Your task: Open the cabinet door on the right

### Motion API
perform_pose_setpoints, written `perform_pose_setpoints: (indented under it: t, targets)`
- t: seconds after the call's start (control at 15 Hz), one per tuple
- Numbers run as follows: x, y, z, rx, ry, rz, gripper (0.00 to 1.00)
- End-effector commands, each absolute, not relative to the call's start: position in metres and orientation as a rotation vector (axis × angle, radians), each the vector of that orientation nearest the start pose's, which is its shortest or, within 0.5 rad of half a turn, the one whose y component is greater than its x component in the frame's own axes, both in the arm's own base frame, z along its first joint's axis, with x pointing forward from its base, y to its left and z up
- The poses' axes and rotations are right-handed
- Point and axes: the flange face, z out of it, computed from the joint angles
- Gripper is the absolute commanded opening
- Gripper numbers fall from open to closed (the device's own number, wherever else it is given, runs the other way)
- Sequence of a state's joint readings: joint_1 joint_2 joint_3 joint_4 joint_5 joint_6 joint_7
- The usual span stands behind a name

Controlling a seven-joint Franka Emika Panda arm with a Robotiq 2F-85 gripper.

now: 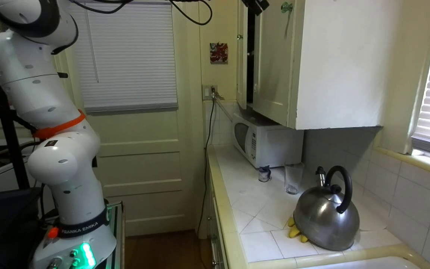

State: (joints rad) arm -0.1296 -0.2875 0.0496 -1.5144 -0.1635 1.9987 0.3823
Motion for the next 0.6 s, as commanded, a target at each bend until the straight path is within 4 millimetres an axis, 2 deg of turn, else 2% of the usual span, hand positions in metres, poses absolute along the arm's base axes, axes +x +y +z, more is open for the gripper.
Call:
perform_pose_setpoints:
  t: [0.0, 0.13, 0.2, 0.27, 0.4, 0.47, 0.53]
  targets:
    - [0.478, -0.053, 0.861, -2.883, 0.616, -1.350, 0.90]
    - [0.484, -0.059, 0.861, -2.878, 0.607, -1.389, 0.74]
    - [0.486, -0.060, 0.861, -2.876, 0.598, -1.405, 0.73]
    - [0.489, -0.061, 0.860, -2.874, 0.590, -1.420, 0.62]
    - [0.494, -0.062, 0.858, -2.874, 0.575, -1.435, 0.59]
    - [0.496, -0.063, 0.857, -2.872, 0.571, -1.440, 0.50]
    - [0.498, -0.063, 0.856, -2.873, 0.568, -1.445, 0.51]
